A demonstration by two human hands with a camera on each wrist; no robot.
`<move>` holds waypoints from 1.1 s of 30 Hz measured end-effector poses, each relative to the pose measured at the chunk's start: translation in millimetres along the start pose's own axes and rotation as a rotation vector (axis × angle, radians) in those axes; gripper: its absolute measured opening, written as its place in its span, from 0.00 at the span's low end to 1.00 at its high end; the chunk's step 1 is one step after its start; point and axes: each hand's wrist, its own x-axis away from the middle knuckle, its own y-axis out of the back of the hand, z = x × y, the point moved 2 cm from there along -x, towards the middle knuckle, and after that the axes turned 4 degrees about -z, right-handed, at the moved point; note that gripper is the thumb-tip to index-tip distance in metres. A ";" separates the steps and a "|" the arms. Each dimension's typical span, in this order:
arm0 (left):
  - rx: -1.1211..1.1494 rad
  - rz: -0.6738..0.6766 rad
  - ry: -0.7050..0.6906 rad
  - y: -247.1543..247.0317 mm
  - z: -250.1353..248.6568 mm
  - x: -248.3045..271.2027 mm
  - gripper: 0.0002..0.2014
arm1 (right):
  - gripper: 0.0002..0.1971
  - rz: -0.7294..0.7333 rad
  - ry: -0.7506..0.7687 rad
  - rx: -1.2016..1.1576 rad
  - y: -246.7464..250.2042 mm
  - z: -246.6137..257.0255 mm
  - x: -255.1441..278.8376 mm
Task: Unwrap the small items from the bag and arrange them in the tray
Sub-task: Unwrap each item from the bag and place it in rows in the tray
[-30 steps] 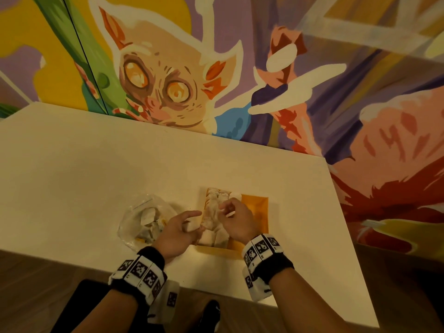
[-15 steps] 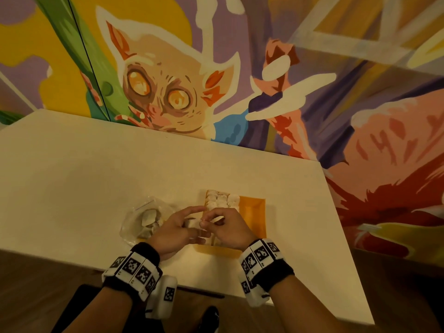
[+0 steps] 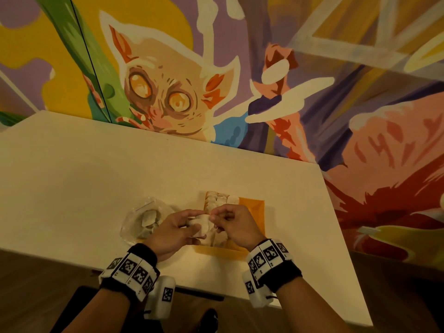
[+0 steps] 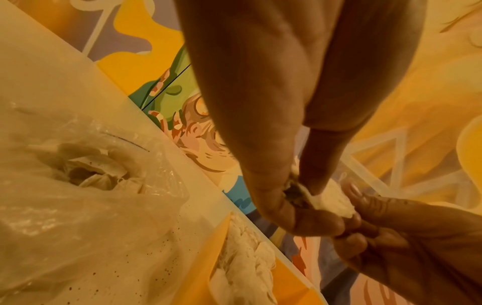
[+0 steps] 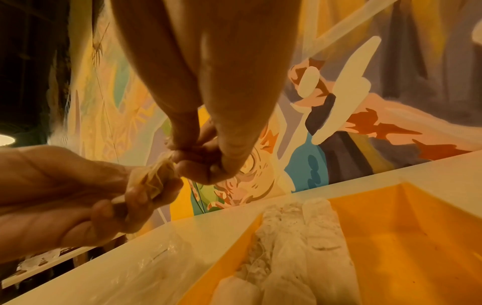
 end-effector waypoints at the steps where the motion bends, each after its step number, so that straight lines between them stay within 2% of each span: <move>1: 0.012 -0.003 -0.004 1.0 0.0 -0.3 0.16 | 0.05 0.000 -0.002 -0.009 0.6 0.9 -0.1; 16: -0.042 -0.057 -0.053 5.3 2.2 -6.4 0.21 | 0.06 -0.105 -0.035 -0.192 -0.3 -0.4 1.1; 22: -0.100 -0.144 0.008 15.4 11.8 -11.5 0.23 | 0.10 -0.107 -0.024 -0.195 9.5 2.8 -0.8; 27: -0.202 -0.303 0.012 21.9 11.3 -15.7 0.22 | 0.13 -0.082 0.045 -0.036 20.0 6.0 -1.6; 30: -0.217 -0.221 -0.034 11.6 -3.8 -13.9 0.17 | 0.14 -0.028 0.074 0.084 22.8 14.3 -1.2; 33: -0.487 -0.043 -0.182 -3.2 -20.6 -10.8 0.07 | 0.14 0.048 0.145 0.193 20.5 23.0 -1.7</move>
